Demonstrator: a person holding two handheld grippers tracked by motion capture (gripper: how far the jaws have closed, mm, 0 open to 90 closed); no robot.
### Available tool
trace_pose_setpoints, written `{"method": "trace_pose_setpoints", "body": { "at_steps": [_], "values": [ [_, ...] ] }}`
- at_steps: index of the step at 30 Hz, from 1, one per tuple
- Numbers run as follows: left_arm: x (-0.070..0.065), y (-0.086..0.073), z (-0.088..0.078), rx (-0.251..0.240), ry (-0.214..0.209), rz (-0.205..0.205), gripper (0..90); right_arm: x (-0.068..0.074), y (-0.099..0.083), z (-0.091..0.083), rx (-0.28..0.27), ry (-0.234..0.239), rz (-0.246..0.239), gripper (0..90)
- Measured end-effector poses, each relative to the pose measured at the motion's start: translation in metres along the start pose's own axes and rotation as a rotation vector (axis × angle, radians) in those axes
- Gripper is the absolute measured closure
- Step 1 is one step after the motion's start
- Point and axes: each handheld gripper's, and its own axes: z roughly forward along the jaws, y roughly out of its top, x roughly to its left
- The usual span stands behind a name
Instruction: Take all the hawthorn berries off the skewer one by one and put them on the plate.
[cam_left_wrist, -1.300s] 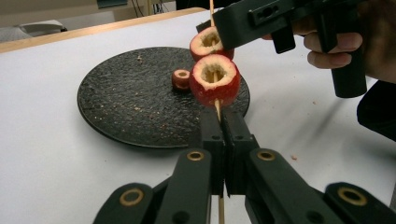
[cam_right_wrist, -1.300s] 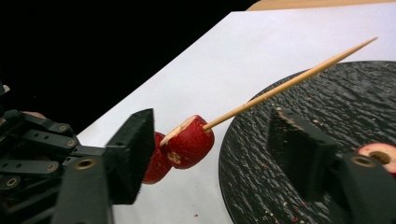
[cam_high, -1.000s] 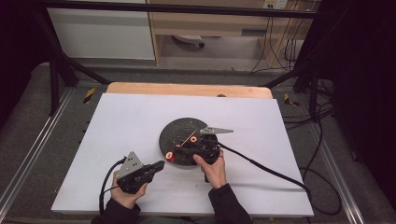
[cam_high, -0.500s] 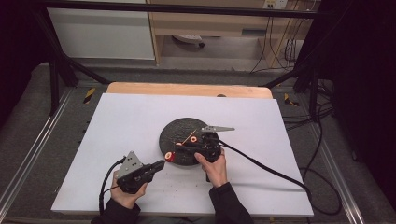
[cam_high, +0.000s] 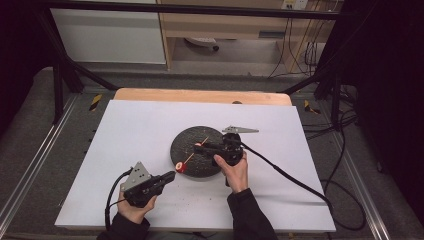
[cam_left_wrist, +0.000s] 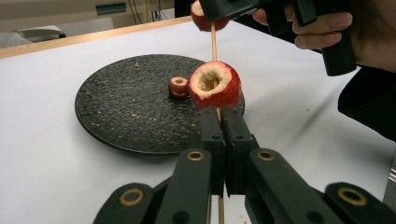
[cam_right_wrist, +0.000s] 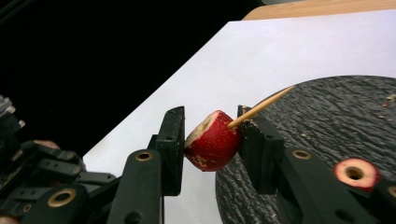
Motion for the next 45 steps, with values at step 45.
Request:
{"method": "trace_pose_setpoints", "body": {
  "at_steps": [45],
  "values": [
    [0.01, -0.002, -0.004, 0.012, 0.031, -0.029, 88.3, -0.062, -0.032, 0.011, 0.127, -0.239, 0.005, 63.7]
  ]
}}
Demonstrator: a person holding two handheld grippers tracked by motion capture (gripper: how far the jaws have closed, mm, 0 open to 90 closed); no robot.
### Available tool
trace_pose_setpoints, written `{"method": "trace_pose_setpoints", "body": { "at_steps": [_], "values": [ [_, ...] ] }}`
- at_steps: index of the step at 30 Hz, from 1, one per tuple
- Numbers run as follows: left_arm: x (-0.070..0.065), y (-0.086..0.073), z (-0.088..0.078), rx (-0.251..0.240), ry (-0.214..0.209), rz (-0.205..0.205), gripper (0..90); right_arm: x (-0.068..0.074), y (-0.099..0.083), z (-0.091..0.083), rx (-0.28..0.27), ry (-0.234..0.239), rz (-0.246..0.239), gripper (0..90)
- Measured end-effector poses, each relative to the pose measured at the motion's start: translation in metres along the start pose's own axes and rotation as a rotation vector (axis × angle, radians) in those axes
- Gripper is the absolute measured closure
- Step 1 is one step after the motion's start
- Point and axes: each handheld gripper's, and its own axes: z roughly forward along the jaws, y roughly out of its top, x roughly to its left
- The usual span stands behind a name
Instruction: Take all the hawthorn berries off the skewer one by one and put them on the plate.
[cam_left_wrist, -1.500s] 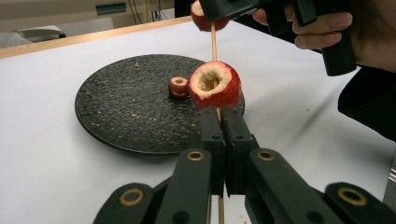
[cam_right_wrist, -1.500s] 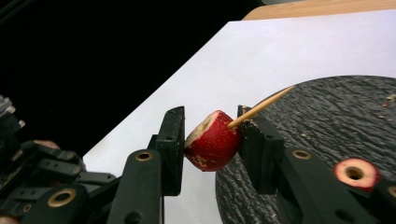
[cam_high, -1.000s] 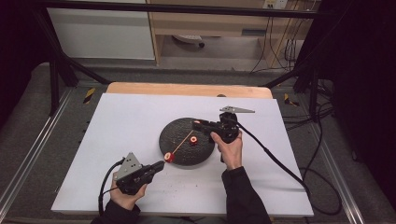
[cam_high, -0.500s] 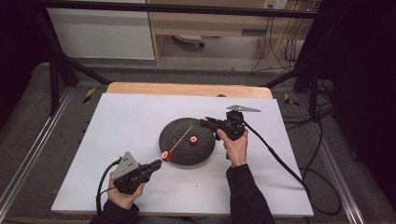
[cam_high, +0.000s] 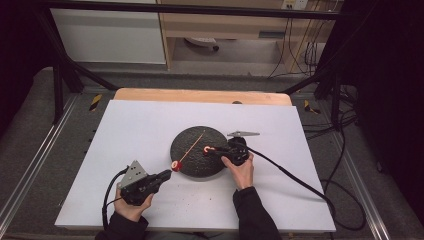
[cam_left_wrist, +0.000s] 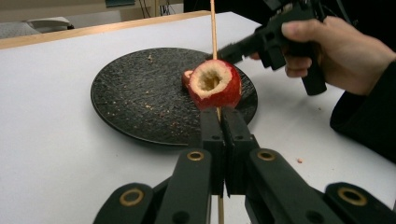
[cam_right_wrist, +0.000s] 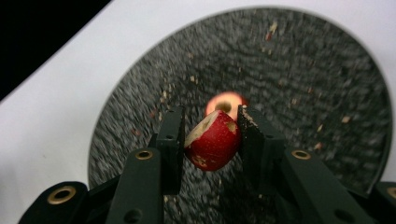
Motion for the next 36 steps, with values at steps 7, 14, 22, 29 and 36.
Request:
{"method": "trace_pose_setpoints", "body": {
  "at_steps": [7, 14, 22, 29, 36],
  "values": [
    [0.0, 0.0, 0.0, 0.001, 0.003, -0.003, 88.3, -0.003, -0.013, 0.007, 0.036, -0.026, -0.013, 63.5],
    [0.001, 0.0, 0.001, 0.003, 0.003, -0.004, 88.3, 0.0, -0.012, 0.001, 0.004, -0.029, -0.03, 57.9],
    [0.002, 0.0, 0.0, 0.0, 0.005, -0.009, 88.3, 0.011, -0.005, -0.026, -0.052, -0.014, -0.067, 38.9],
    [-0.001, -0.002, 0.005, 0.009, 0.003, 0.003, 88.3, 0.024, -0.008, -0.045, -0.082, 0.022, -0.088, 14.3],
    [0.001, -0.004, 0.011, 0.02, -0.006, -0.013, 88.3, 0.045, -0.011, -0.047, -0.071, 0.043, -0.116, 3.7]
  ]
}}
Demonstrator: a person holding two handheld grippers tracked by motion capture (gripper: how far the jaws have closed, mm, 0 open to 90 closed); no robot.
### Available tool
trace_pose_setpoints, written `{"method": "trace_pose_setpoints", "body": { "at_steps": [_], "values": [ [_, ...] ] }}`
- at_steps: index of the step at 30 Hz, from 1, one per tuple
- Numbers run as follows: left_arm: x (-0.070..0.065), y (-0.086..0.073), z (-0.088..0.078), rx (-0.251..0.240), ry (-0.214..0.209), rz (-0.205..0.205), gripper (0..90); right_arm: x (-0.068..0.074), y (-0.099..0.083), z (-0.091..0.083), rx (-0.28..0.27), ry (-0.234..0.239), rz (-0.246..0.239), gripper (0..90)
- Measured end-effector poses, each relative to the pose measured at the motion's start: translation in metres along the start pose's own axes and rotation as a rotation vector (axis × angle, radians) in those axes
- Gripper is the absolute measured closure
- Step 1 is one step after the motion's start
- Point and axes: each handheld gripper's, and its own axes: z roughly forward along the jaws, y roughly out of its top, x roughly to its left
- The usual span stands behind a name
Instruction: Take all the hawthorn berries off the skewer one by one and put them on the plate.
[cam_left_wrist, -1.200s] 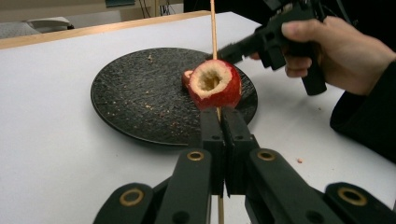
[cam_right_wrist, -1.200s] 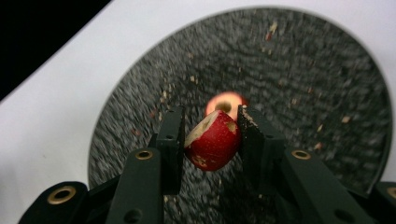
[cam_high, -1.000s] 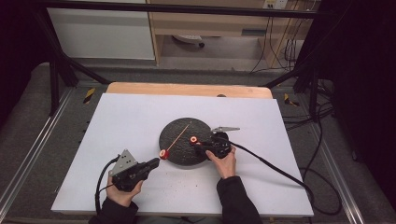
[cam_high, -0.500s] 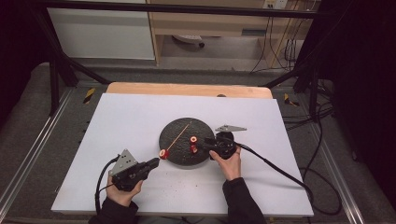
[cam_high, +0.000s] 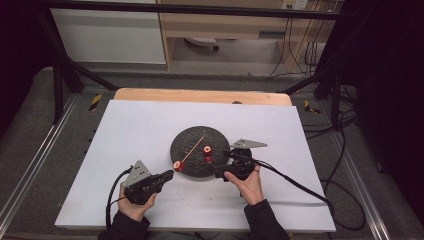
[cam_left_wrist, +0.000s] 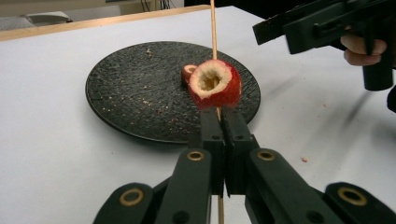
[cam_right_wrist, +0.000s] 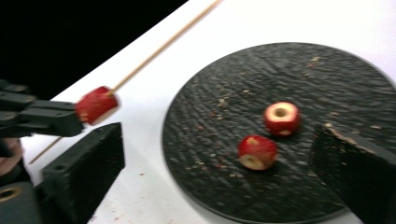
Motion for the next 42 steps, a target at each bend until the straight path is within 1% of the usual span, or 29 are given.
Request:
{"method": "trace_pose_setpoints", "body": {
  "at_steps": [2, 5, 7, 10, 12, 13, 16, 18, 21, 23, 25, 30, 35, 36, 40, 42],
  "values": [
    [0.0, 0.0, 0.002, 0.001, -0.007, -0.011, 88.3, 0.008, 0.002, 0.002, -0.004, 0.0, -0.016, 3.1],
    [-0.002, 0.0, 0.001, -0.001, -0.003, 0.003, 88.3, 0.021, 0.006, 0.006, -0.009, 0.007, -0.041, 3.0],
    [-0.003, 0.001, 0.001, -0.006, -0.005, 0.006, 88.3, 0.029, 0.007, 0.009, -0.016, 0.02, -0.051, 4.4],
    [-0.005, 0.002, 0.0, -0.009, -0.002, 0.014, 88.3, 0.038, 0.009, 0.015, -0.027, 0.061, -0.045, 8.3],
    [-0.005, 0.002, -0.001, -0.013, -0.001, 0.012, 88.3, 0.042, 0.011, 0.02, -0.029, 0.082, -0.046, 12.6],
    [-0.005, 0.003, -0.001, -0.013, 0.0, 0.013, 88.3, 0.044, 0.011, 0.022, -0.029, 0.087, -0.035, 15.8],
    [-0.005, 0.003, -0.001, -0.014, 0.001, 0.016, 88.3, 0.048, 0.009, 0.031, -0.026, 0.115, -0.011, 21.6],
    [-0.006, 0.003, 0.0, -0.014, 0.003, 0.02, 88.3, 0.05, 0.008, 0.035, -0.033, 0.137, 0.006, 26.6],
    [-0.008, 0.003, 0.0, -0.011, 0.005, 0.034, 88.3, 0.049, 0.009, 0.038, -0.058, 0.163, 0.036, 34.7],
    [-0.008, 0.004, 0.0, -0.016, 0.004, 0.03, 88.3, 0.048, 0.009, 0.039, -0.064, 0.179, 0.052, 40.7],
    [-0.009, 0.004, 0.0, -0.016, 0.004, 0.033, 88.3, 0.048, 0.009, 0.041, -0.058, 0.193, 0.065, 44.1],
    [-0.009, 0.004, 0.001, -0.017, 0.002, 0.034, 88.3, 0.046, 0.005, 0.047, -0.02, 0.229, 0.085, 49.6],
    [-0.011, 0.004, 0.0, -0.017, 0.001, 0.037, 88.3, 0.046, 0.004, 0.049, -0.011, 0.273, 0.114, 59.4],
    [-0.011, 0.004, 0.0, -0.018, 0.002, 0.038, 88.3, 0.046, 0.004, 0.049, -0.006, 0.282, 0.122, 59.6],
    [-0.01, 0.005, -0.001, -0.018, -0.001, 0.038, 88.3, 0.045, 0.005, 0.049, -0.004, 0.29, 0.129, 59.9],
    [-0.01, 0.004, -0.001, -0.019, 0.0, 0.037, 88.3, 0.045, 0.006, 0.048, -0.008, 0.284, 0.129, 59.9]
  ]
}}
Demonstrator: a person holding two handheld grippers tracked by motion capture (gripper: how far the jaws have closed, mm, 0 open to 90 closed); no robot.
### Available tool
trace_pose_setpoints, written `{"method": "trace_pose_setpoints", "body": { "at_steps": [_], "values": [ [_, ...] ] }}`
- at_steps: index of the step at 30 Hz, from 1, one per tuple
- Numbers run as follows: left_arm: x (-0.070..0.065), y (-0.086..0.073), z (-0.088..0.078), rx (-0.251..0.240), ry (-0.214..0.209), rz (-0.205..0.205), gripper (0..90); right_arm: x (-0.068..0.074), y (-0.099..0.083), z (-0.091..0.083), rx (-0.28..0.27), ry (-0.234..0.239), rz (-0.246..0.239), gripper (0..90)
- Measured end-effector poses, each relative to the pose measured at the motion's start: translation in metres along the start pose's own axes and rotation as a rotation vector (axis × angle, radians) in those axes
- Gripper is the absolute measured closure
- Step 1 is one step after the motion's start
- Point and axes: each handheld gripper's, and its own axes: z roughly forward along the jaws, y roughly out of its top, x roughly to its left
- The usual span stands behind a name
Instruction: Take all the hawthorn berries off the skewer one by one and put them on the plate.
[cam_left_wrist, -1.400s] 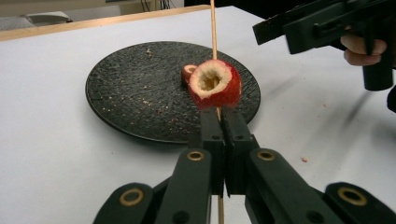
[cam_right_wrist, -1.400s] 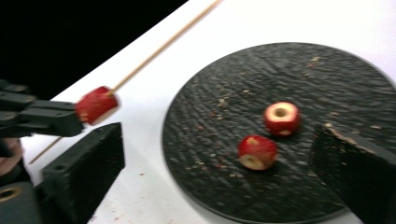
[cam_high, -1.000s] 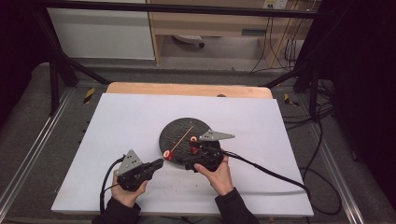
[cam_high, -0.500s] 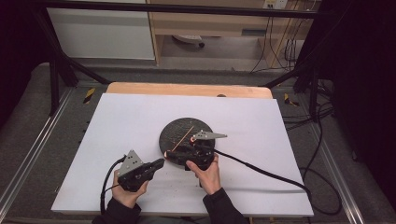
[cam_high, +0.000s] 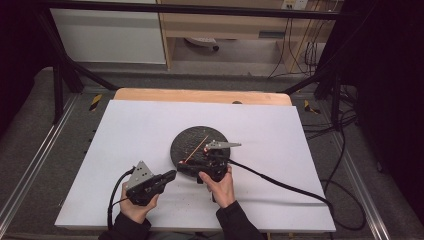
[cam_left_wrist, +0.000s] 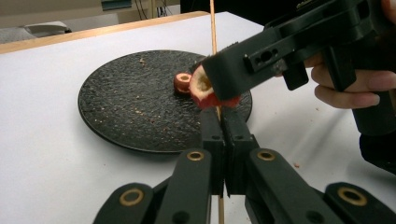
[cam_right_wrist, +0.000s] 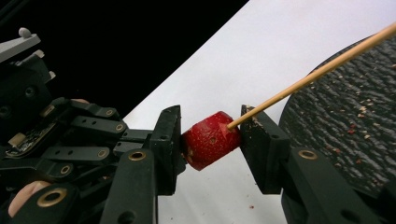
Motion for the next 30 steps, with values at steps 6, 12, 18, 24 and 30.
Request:
{"method": "trace_pose_setpoints", "body": {
  "at_steps": [6, 12, 18, 24, 30],
  "values": [
    [0.001, 0.0, -0.002, -0.006, -0.002, -0.004, 88.3, 0.0, 0.007, -0.005, -0.023, -0.035, -0.014, 60.0],
    [0.001, 0.001, -0.004, -0.015, -0.009, -0.006, 88.3, -0.001, 0.018, -0.014, -0.036, -0.066, -0.032, 60.0],
    [0.001, 0.002, -0.006, -0.016, -0.011, 0.0, 88.3, -0.004, 0.032, -0.026, -0.055, -0.096, -0.054, 60.1],
    [0.001, 0.002, -0.006, -0.017, -0.01, -0.001, 88.3, -0.012, 0.047, -0.037, -0.08, -0.128, -0.055, 60.1],
    [0.004, 0.0, -0.006, -0.013, -0.007, -0.008, 88.3, -0.023, 0.062, -0.044, -0.093, -0.161, -0.042, 60.1]
  ]
}}
